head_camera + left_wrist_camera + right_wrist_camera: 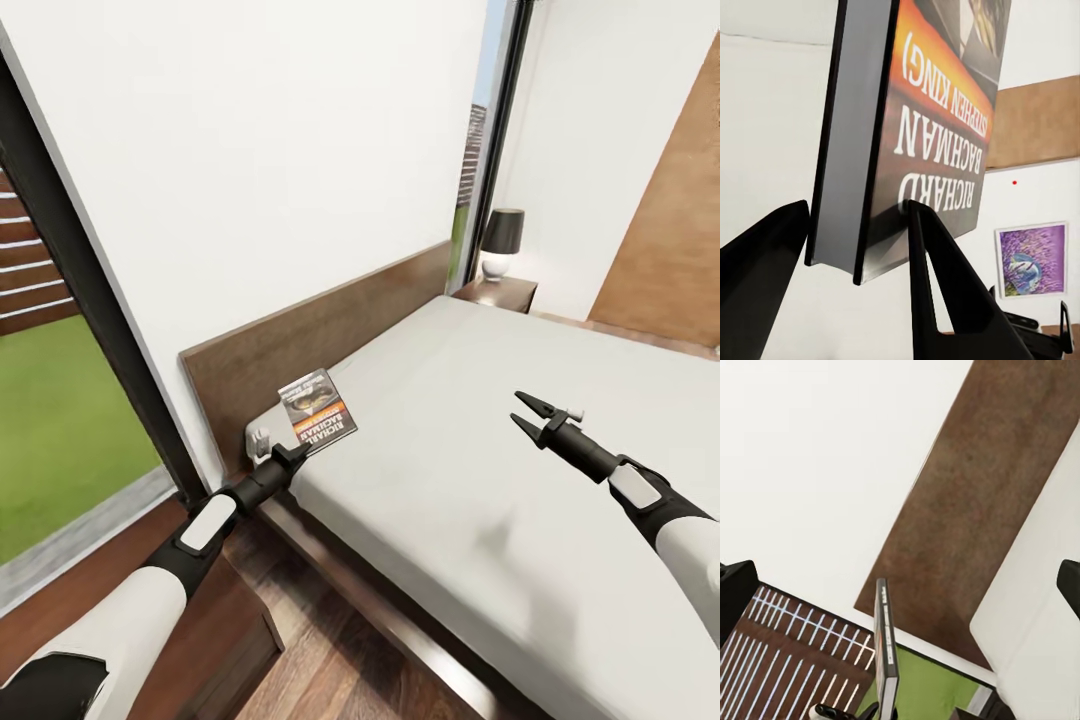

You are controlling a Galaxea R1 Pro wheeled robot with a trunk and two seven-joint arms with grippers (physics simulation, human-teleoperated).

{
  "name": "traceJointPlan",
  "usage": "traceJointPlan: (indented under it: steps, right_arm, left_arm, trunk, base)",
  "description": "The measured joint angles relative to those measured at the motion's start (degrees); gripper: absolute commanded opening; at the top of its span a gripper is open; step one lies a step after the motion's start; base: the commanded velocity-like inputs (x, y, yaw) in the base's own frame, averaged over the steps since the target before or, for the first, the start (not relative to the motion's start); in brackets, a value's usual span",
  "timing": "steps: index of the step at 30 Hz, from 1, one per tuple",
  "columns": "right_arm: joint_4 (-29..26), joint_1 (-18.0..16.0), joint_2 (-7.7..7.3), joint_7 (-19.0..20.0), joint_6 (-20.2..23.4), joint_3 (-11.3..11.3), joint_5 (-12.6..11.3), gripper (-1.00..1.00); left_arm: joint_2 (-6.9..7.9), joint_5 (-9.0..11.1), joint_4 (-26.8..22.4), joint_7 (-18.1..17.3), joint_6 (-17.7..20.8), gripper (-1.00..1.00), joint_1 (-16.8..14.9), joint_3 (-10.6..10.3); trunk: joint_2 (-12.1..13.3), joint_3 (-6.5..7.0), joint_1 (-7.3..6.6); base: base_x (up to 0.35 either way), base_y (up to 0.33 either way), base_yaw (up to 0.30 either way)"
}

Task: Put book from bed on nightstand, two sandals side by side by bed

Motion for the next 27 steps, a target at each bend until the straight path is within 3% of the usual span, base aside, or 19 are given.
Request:
traceJointPlan:
  steps: [27]
  right_arm:
    - [0.0, 0.0, 0.18, 0.0, 0.0, 0.0, 0.0, 1.0]
  left_arm:
    - [0.02, 0.1, 0.0, -0.1, 0.0, -1.0, 0.5, 0.0]
  trunk:
    - [0.0, 2.41, 0.0]
  base:
    - [0.0, 0.0, 0.0]
